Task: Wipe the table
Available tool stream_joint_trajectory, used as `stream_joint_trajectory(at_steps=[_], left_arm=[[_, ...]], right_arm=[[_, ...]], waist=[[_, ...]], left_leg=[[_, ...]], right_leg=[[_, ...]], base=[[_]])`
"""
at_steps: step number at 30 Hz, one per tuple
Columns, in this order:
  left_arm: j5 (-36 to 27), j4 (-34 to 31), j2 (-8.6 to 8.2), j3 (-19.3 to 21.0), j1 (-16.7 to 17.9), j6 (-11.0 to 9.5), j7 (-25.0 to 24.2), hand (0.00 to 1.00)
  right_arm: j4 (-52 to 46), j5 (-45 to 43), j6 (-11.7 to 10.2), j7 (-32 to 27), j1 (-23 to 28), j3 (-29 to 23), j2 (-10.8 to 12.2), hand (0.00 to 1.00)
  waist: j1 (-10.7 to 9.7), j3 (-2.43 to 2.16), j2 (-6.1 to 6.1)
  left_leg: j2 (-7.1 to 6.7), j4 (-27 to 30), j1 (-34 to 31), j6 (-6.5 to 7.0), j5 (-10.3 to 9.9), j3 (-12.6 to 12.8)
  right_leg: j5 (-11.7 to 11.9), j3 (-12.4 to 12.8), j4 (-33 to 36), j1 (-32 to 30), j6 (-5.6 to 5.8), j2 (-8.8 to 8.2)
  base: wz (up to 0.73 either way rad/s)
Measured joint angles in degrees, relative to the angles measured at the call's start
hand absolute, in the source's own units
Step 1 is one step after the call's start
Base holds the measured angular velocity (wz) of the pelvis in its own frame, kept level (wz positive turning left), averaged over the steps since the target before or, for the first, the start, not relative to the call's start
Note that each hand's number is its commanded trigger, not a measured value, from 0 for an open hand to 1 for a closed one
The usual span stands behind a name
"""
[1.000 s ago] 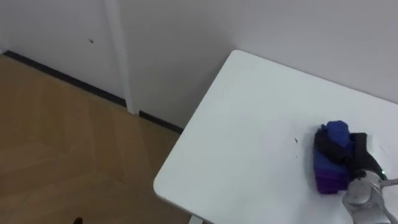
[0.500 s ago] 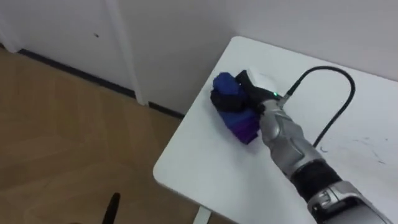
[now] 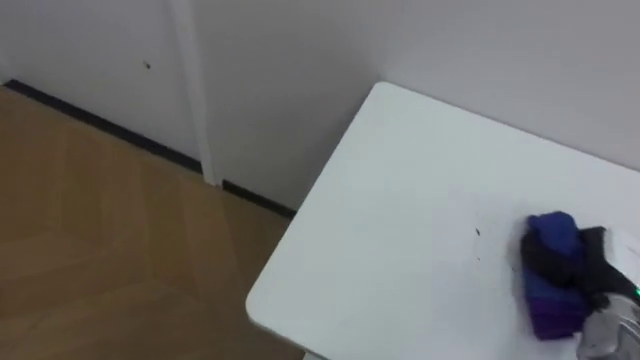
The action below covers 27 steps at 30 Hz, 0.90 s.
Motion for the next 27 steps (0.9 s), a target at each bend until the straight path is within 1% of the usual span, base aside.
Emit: stream_joint_trajectory(at_steps=[1,2,3,4,5,6,7,8,9,10,11,12,13,14,15,16,17,18,19,20,21,22,23,24,25,26,27], left_arm=[[-0.7,-0.3,-0.27,-0.5,-1.1,0.0,0.1,0.00],[-1.2,-0.2,-0.41,-1.0,-2.0,0.0,0.2,0.00],[-2.1,0.1,-0.79,-2.4,-3.6,-0.1,0.5,0.00],[-2.7,0.8,-1.48,-3.7,-5.2,-0.1,1.0,0.00],[-3.2,1.1,-2.07,-4.4,-5.9,0.0,1.1,0.00],[-4.1,1.3,-3.30,-5.4,-7.3,0.2,1.2,0.00],[-4.2,1.6,-4.62,-6.5,-8.9,0.5,1.1,0.00],[-4.2,2.1,-5.14,-7.0,-9.8,0.7,1.0,0.00],[-4.2,3.3,-6.01,-7.8,-11.8,1.1,0.6,0.00],[-4.2,3.8,-6.68,-8.5,-12.8,1.7,0.4,0.00],[-4.2,3.7,-7.06,-8.6,-13.3,1.9,0.1,0.00],[-4.2,3.0,-7.67,-8.7,-14.3,2.2,-0.8,0.00],[-4.3,2.6,-8.01,-9.0,-14.6,2.3,-1.7,0.00],[-4.3,2.6,-8.00,-9.3,-14.6,2.5,-2.1,0.00],[-4.4,2.7,-7.82,-9.3,-13.8,2.9,-2.2,0.00],[-5.1,2.7,-7.21,-9.3,-12.3,3.5,-2.3,0.00],[-5.5,2.6,-6.82,-9.3,-11.6,3.7,-2.3,0.00],[-5.8,2.4,-6.01,-9.1,-10.0,3.8,-2.1,0.00],[-6.1,2.2,-5.49,-8.3,-8.4,3.8,-1.8,0.00],[-6.1,2.1,-5.33,-7.8,-7.6,3.7,-1.6,0.00],[-6.1,2.2,-4.92,-6.9,-6.0,3.5,-1.5,0.00],[-5.9,2.3,-4.45,-6.3,-4.6,3.3,-1.3,0.00],[-5.9,2.4,-4.31,-5.8,-3.5,3.0,-1.2,0.00],[-5.3,2.3,-4.16,-4.7,-1.3,2.9,-0.9,0.00],[-4.7,2.3,-4.00,-4.1,0.2,2.7,-0.3,0.00],[-4.5,2.3,-3.85,-3.8,0.5,2.7,-0.3,0.00],[-3.9,2.2,-3.77,-2.5,0.6,2.6,-0.3,0.00]], right_arm=[[-0.2,1.9,0.3,0.0,0.1,0.1,0.3,1.00],[-0.6,2.2,0.5,0.0,0.0,0.1,0.5,1.00],[-1.2,2.4,2.0,0.1,-1.2,0.9,1.0,1.00],[-1.9,2.3,4.7,0.3,-3.6,1.5,2.5,1.00],[-2.3,2.3,6.2,0.4,-4.9,2.3,3.0,1.00],[-4.9,2.0,9.6,1.6,-6.8,4.8,4.3,1.00],[-8.6,1.0,12.6,3.8,-8.8,8.8,5.8,1.00],[-10.6,0.7,14.0,5.3,-10.0,11.7,7.0,1.00],[-14.2,-0.9,16.0,8.2,-12.6,17.1,9.9,1.00],[-15.1,-3.8,16.6,11.1,-17.1,22.4,13.0,1.00],[-15.1,-5.1,16.5,12.8,-19.5,24.7,14.7,1.00],[-15.1,-7.6,16.3,15.5,-24.1,27.5,17.4,1.00],[-15.3,-8.3,15.4,17.4,-28.0,28.4,18.5,1.00],[-15.6,-8.3,15.0,18.1,-29.5,28.5,18.5,1.00],[-15.8,-8.3,14.5,18.4,-31.4,27.7,18.4,1.00],[-15.2,-8.1,13.9,18.1,-32.1,26.4,17.9,1.00],[-14.8,-7.8,13.6,18.1,-31.9,25.8,17.4,1.00],[-13.5,-7.6,13.3,18.1,-31.2,24.7,16.0,1.00],[-12.3,-7.8,12.9,18.2,-29.2,23.3,14.5,1.00],[-12.1,-7.8,12.5,18.0,-27.5,21.8,13.8,1.00],[-10.9,-7.6,11.4,17.3,-23.5,20.2,11.7,1.00],[-8.8,-5.2,8.6,15.2,-18.6,18.0,9.5,1.00],[-9.5,-3.8,6.7,13.5,-16.0,15.7,9.3,1.00],[-9.8,-2.6,4.8,11.5,-12.9,12.6,9.0,1.00],[-8.8,-1.1,2.9,10.0,-11.2,10.4,8.5,1.00],[-8.1,-0.8,1.9,9.3,-10.5,9.0,8.1,1.00],[-7.0,-0.5,0.7,8.1,-9.0,6.2,7.3,1.00]], waist=[[-0.7,-0.02,0.15],[-0.7,-0.04,0.26],[-0.4,-0.03,0.59],[-0.2,-0.04,1.12],[-0.1,-0.12,1.50],[0.5,-0.01,2.32],[1.7,-0.17,2.54],[2.0,-0.05,2.79],[3.2,-0.04,2.92],[4.2,0.11,2.86],[4.9,0.19,2.86],[6.0,0.42,2.68],[7.6,0.58,2.38],[8.2,0.60,2.35],[8.8,0.63,2.29],[8.9,0.73,2.01],[8.9,0.76,1.80],[9.0,1.02,1.23],[9.0,1.09,0.72],[8.9,1.07,0.54],[8.8,1.09,0.23],[8.5,1.14,-0.05],[7.8,1.28,0.31],[6.5,1.30,0.39],[4.7,1.29,0.52],[3.8,1.29,0.54],[2.6,1.28,0.52]], left_leg=[[0.01,0.2,0.1,-0.02,0.0,0.1],[0.02,0.3,0.0,-0.07,0.0,0.2],[0.14,0.4,0.1,-0.17,0.0,0.9],[0.34,0.3,0.3,-0.29,0.1,1.9],[0.49,0.2,0.3,-0.38,0.2,2.5],[0.95,0.0,0.2,-0.56,0.3,3.8],[1.12,-0.1,0.0,-0.82,0.5,5.2],[1.33,-0.1,-0.1,-1.02,0.6,5.6],[1.87,-0.3,-0.5,-1.47,0.9,6.6],[2.40,-0.4,-0.8,-1.91,1.2,7.0],[2.64,-0.4,-0.9,-2.10,1.3,7.1],[2.93,0.0,-1.8,-2.49,1.6,6.9],[2.91,0.0,-2.8,-2.69,2.0,5.7],[2.84,-0.2,-3.2,-2.74,2.3,5.0],[2.65,-0.3,-3.8,-2.73,2.7,3.6],[2.18,-0.4,-3.9,-2.68,2.8,1.5],[2.00,-0.4,-3.8,-2.68,2.9,0.9],[1.93,-0.4,-3.9,-2.67,2.9,-0.3],[1.90,-0.4,-3.9,-2.66,2.8,-0.8],[1.82,-0.4,-4.0,-2.64,2.8,-1.0],[1.56,-0.4,-4.0,-2.58,2.8,-1.2],[1.20,-0.3,-3.7,-2.50,2.7,-1.5],[0.99,-0.3,-3.5,-2.44,2.7,-1.5],[0.73,-0.2,-2.7,-2.24,2.6,-1.2],[0.71,-0.1,-2.4,-1.84,2.1,-0.7],[0.72,-0.1,-2.3,-1.64,1.9,-0.6],[0.73,-0.1,-2.1,-1.42,1.6,-0.2]], right_leg=[[0.0,0.0,0.0,0.0,0.02,0.00],[0.0,0.0,0.0,0.0,0.02,0.00],[0.0,0.2,0.0,-0.1,0.03,0.05],[0.0,1.1,0.1,-0.4,0.04,0.16],[0.0,1.6,0.3,-0.8,0.01,0.21],[0.3,2.6,1.1,-1.9,-0.37,0.37],[0.6,3.9,1.7,-3.1,-0.84,0.78],[0.7,4.4,2.0,-3.6,-0.98,1.00],[0.8,4.7,2.4,-4.6,-1.49,1.39],[1.0,4.8,2.6,-5.4,-2.12,1.85],[1.0,4.9,2.6,-5.8,-2.31,2.05],[0.8,4.6,2.9,-7.0,-2.79,2.27],[0.7,3.8,2.9,-7.8,-3.02,2.31],[0.7,3.0,2.8,-7.9,-3.04,2.23],[0.6,1.6,2.1,-7.5,-3.01,2.07],[0.4,0.2,1.5,-6.4,-2.69,1.89],[0.3,-0.3,1.2,-5.9,-2.58,1.85],[0.1,-1.0,1.1,-5.3,-2.25,1.66],[0.0,-1.5,1.0,-5.0,-2.11,1.49],[0.0,-1.7,1.0,-4.9,-2.11,1.43],[0.0,-1.7,1.0,-4.6,-2.10,1.20],[0.0,-1.7,0.6,-4.1,-2.08,0.94],[0.0,-1.6,0.3,-3.6,-2.06,0.82],[-0.1,-1.4,0.0,-2.8,-1.79,0.55],[-0.3,-1.5,0.0,-2.4,-1.41,0.47],[-0.5,-1.5,0.0,-2.3,-1.18,0.47],[-0.6,-1.2,0.0,-2.1,-1.01,0.46]], base=[[-0.10],[-0.17],[-0.36],[-0.42],[-0.53],[-0.66],[-0.64],[-0.56],[-0.34],[-0.29],[-0.07],[0.24],[0.41],[0.68],[0.82],[0.84],[0.74],[0.55],[0.43],[0.28],[0.23],[0.22],[0.09],[-0.04],[-0.05],[0.00],[-0.04]])
